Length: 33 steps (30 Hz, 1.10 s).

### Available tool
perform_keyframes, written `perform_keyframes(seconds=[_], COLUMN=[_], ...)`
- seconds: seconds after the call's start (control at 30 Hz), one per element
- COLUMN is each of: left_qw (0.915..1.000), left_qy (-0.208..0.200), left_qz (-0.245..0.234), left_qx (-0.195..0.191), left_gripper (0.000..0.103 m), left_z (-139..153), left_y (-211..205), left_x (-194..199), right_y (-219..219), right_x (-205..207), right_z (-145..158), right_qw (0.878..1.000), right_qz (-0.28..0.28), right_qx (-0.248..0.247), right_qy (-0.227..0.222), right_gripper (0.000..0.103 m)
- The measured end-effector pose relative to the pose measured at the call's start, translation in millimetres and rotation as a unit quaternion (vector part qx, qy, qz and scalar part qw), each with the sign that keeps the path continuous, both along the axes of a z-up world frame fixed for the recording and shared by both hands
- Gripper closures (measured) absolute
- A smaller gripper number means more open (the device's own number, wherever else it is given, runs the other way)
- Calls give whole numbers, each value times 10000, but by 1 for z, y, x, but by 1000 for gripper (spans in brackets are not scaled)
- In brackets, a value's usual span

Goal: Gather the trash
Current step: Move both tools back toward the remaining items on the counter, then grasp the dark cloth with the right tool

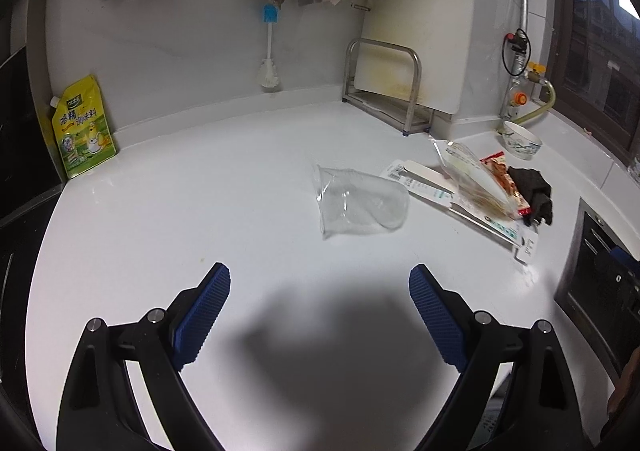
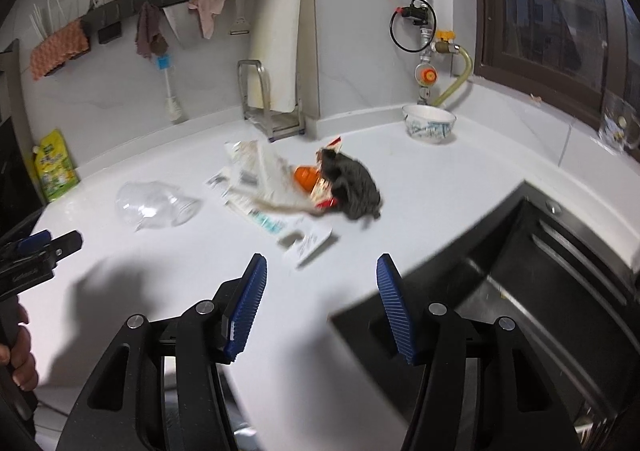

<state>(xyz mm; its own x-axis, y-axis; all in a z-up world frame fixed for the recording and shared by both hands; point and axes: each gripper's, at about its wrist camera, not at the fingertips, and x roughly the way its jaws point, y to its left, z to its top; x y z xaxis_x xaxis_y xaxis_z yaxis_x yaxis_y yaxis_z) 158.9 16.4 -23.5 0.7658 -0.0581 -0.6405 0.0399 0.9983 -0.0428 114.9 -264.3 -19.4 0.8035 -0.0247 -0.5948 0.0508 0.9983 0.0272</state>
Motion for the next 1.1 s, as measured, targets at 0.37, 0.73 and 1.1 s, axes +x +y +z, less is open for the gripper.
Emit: perform_keyframes(seconds=[0.37,0.73,1.1], left_qw=[9999,9998,9995], left_qy=[97,189,282], left_qz=[46,84,127], left_qx=[27,32,-7], left_gripper=[14,14,14], left_z=[-15,-23,-25], left_y=[-2,-2,2], left_x=[50,67,78], right_y=[-18,-27,-30], right_x=[90,143,144], right_z=[-20,-34,-34], right_qw=[9995,9982,9984], right_qz=[-197,-345,-269], right_qx=[66,57,158], right_qy=[229,477,476], right_gripper=[44,44,80])
